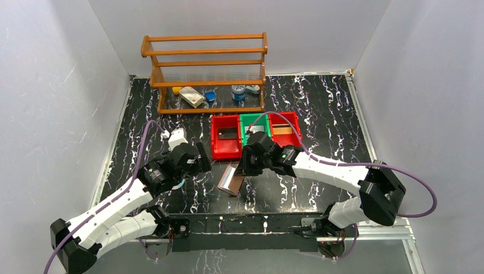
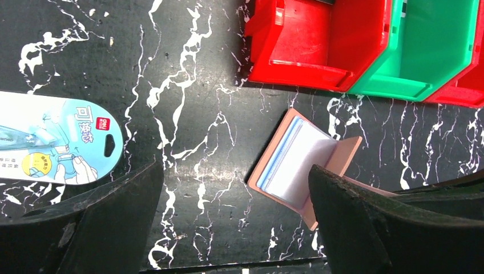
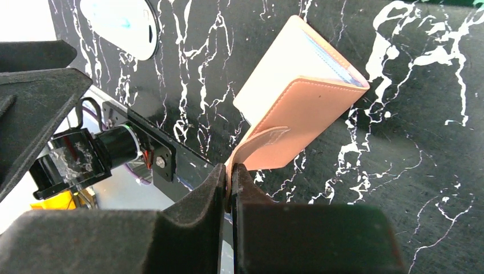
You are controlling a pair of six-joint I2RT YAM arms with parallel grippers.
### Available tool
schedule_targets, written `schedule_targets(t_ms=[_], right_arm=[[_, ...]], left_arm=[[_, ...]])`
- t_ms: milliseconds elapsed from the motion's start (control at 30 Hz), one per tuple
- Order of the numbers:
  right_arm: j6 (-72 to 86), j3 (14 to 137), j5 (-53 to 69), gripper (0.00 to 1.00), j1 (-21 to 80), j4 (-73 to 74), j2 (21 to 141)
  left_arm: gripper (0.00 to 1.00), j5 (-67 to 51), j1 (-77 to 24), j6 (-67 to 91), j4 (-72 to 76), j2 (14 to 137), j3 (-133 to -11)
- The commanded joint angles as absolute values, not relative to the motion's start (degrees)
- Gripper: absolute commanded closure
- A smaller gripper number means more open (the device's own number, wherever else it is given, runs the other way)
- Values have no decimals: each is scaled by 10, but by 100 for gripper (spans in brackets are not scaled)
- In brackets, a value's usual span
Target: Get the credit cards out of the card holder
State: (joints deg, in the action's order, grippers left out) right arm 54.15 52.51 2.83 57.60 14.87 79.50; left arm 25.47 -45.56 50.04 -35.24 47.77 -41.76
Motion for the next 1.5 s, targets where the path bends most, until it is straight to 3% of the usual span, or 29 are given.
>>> schedule_targets(t_ms=[0, 400, 700, 1000, 1467], right_arm=[[538, 541, 66, 93, 575, 89, 789], [551, 422, 105, 93, 531, 22, 718], [585, 309, 100, 90, 472, 60, 654], [598, 283, 65, 87, 449, 76, 658], [607, 293, 24, 87, 446, 103, 695]], left_arm=[[2, 239, -455, 480, -343, 474, -431], [2, 218, -455, 460, -325, 465, -425], [6, 91, -455, 397, -232, 520, -423], [20, -57, -455, 360, -168, 635, -430], [36, -135, -455, 363, -144, 780, -427]])
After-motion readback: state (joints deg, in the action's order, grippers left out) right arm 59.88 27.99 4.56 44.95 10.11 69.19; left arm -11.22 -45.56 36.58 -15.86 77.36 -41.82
